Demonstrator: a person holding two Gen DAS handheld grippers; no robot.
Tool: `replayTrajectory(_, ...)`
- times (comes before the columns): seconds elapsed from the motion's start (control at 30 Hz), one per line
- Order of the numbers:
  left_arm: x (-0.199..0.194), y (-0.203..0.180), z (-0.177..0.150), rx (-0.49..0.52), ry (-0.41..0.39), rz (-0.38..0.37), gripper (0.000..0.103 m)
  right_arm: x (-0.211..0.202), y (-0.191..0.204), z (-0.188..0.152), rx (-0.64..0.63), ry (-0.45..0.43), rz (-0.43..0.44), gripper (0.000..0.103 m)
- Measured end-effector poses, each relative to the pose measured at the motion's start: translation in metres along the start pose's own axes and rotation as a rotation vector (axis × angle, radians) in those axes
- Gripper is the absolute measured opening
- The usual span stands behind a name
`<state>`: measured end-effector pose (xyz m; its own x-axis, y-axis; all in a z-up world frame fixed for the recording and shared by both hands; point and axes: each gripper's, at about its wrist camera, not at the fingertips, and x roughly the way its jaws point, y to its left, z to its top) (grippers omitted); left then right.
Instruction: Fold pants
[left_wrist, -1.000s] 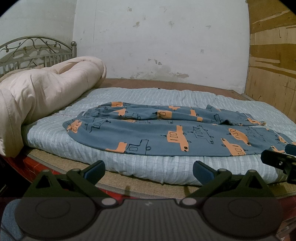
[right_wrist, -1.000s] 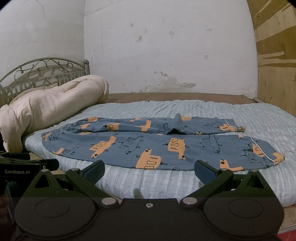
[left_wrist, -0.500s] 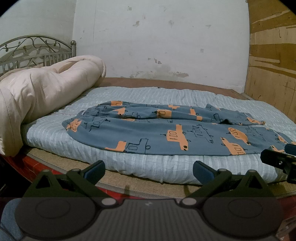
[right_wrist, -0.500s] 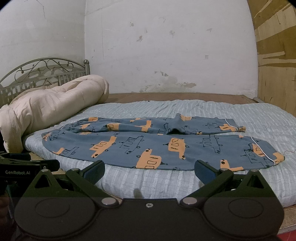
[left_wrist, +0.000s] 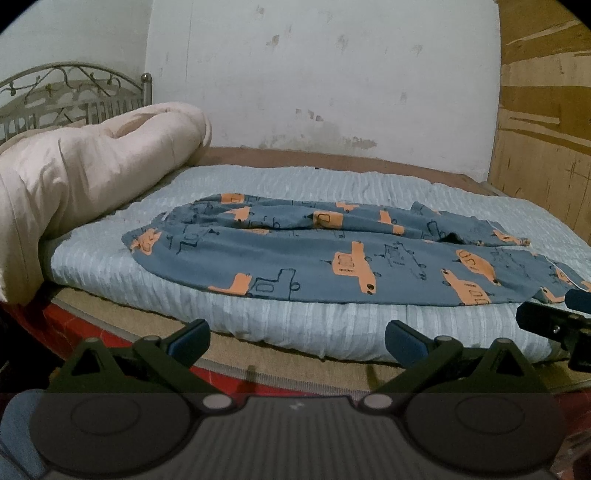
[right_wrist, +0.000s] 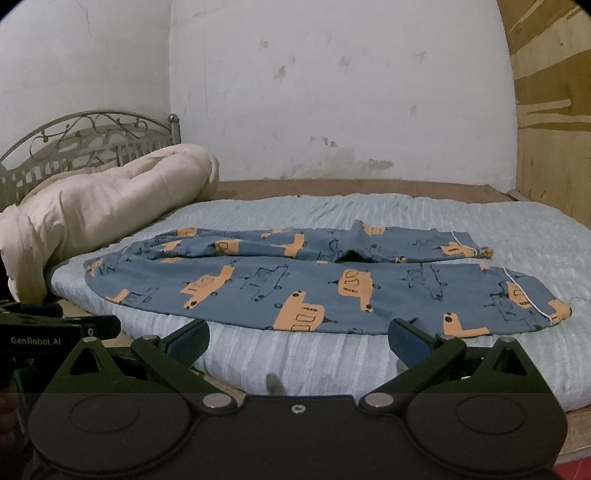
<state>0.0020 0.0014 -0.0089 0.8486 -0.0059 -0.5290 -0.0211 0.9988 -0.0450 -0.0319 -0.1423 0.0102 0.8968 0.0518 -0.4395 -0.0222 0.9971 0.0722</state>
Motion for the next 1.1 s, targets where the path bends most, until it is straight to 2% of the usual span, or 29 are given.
replayTrajectory(0.4, 0.010, 0.009, 0.005, -0.050, 0.091, -0.017, 0.102, 0.014, -0.003, 0.008, 0.010, 0.087, -0.010, 0.102)
replayTrajectory(0.83, 0.022, 0.018, 0.022, -0.059, 0.143, 0.057, 0.102, 0.031, -0.003, 0.029, 0.054, 0.134, 0.038, 0.102)
replayTrajectory(1.1, 0.037, 0.028, 0.049, -0.082, 0.174, 0.075, 0.102, 0.057, 0.002, 0.049, 0.046, 0.203, 0.069, 0.102)
